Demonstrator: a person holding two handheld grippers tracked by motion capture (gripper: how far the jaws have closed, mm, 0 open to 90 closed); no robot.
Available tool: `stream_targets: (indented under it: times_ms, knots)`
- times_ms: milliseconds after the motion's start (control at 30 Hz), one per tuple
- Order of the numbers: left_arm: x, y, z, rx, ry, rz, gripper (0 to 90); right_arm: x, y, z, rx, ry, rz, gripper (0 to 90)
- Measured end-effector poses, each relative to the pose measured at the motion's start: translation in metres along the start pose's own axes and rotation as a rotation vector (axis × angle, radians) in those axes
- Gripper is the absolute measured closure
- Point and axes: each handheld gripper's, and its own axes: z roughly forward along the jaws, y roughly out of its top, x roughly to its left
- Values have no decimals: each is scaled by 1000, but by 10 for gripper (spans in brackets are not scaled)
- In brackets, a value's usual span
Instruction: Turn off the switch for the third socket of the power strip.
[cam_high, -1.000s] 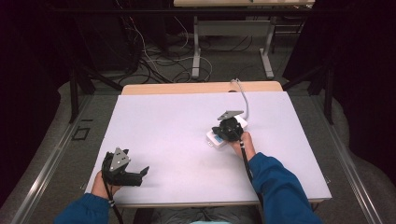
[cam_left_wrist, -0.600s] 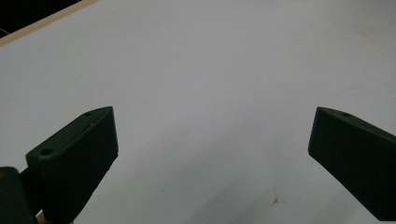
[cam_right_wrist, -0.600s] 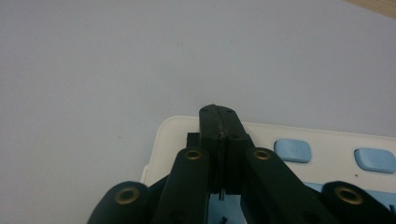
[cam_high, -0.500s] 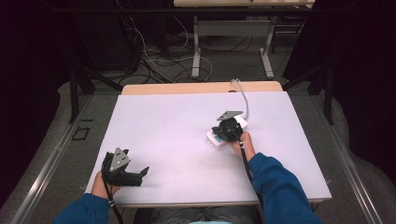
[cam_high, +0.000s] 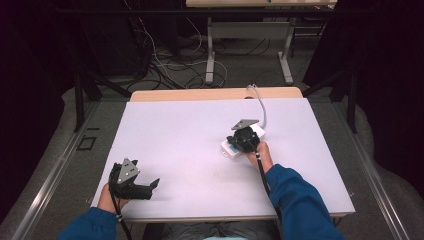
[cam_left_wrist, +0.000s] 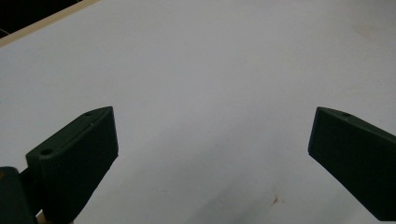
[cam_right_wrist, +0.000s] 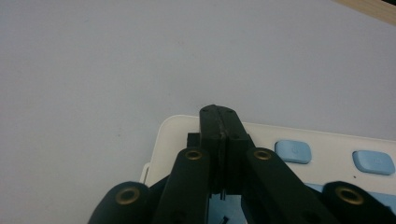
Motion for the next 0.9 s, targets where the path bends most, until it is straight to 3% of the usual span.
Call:
stream_targets:
  times_ms: [633, 900]
  knots:
    - [0, 0, 0, -2, -1, 2, 14, -1, 1, -2, 24, 9, 5, 900]
    - [0, 0, 0, -1, -1, 4, 14, 0, 0, 0, 0, 4, 9, 900]
